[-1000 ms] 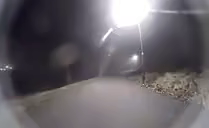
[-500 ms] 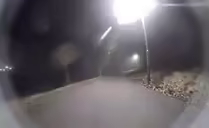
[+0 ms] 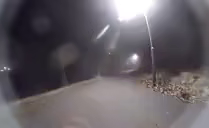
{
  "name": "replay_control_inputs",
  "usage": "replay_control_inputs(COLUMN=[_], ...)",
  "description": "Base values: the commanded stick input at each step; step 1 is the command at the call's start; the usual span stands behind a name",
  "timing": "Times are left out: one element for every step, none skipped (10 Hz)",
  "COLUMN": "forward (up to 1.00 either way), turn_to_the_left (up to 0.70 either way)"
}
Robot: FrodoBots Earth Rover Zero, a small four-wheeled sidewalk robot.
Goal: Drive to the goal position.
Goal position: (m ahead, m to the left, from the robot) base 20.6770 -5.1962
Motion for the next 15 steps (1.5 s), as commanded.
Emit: replay_control_inputs(forward=[1.0, 1.0, 1.0, 1.0, 1.0, 1.0, 1.0, 1.0, 1.0, 1.0, 1.0, 1.0, 1.0, 1.0, 1.0], turn_to_the_left=[0.0, 0.0, 0.0, 0.0, 0.0, 0.0, 0.0, -0.01, -0.02, -0.04, -0.04, -0.05, -0.04, -0.04, -0.05])
